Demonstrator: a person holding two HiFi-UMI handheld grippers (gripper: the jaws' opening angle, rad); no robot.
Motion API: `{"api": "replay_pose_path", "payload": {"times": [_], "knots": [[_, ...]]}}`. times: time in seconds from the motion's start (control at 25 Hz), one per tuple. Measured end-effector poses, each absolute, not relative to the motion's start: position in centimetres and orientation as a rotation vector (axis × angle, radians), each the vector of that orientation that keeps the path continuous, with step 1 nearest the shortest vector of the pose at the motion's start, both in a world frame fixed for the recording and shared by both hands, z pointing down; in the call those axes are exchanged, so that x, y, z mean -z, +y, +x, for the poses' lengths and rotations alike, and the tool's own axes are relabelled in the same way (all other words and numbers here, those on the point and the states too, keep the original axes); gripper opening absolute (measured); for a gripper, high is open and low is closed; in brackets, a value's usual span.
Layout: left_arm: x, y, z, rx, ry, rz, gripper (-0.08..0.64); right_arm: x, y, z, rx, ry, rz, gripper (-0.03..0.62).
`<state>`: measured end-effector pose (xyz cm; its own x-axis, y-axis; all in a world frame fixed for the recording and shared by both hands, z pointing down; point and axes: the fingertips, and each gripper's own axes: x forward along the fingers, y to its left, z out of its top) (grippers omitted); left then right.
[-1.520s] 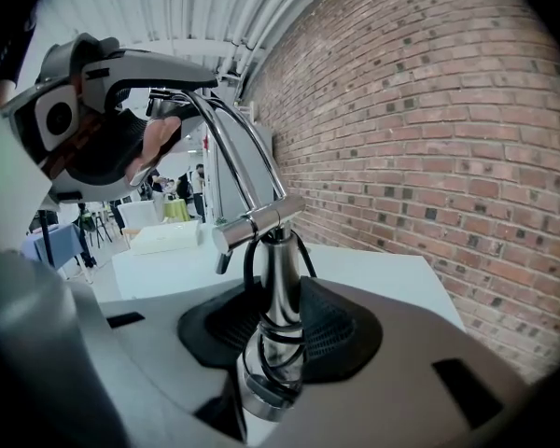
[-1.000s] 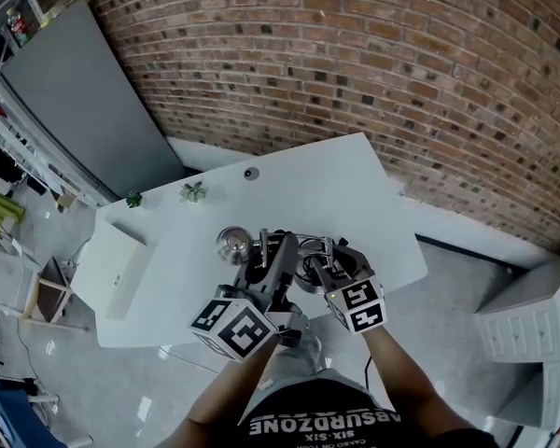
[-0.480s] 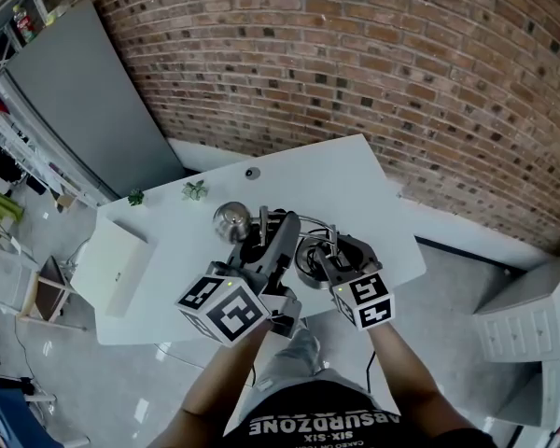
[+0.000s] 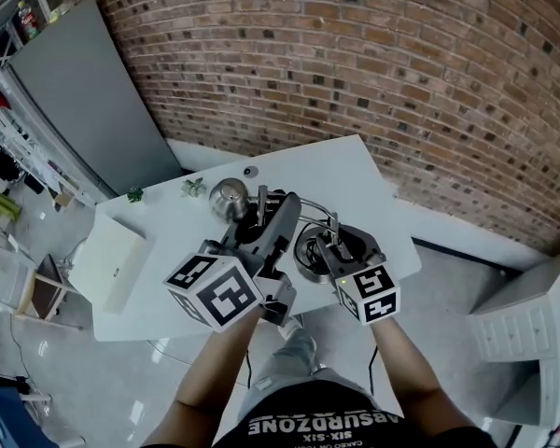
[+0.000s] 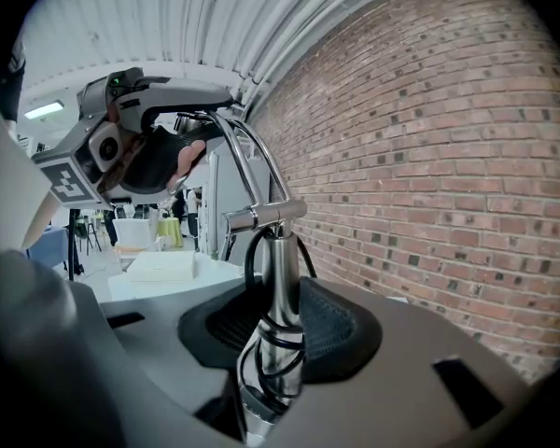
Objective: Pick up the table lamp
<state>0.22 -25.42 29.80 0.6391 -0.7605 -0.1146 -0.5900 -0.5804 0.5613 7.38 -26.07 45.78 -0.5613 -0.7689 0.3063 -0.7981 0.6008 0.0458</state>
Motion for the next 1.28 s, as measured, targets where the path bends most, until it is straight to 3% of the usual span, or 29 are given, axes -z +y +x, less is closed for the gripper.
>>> {"api": "replay_pose_path", "payload": {"times": [1.28], "knots": [[-25.5,-22.8,1.2,0.472,-0.988,2.445,0.112,-41.4,-22.8,8.1,-0.068,-2.571,1.31,0.118]]}}
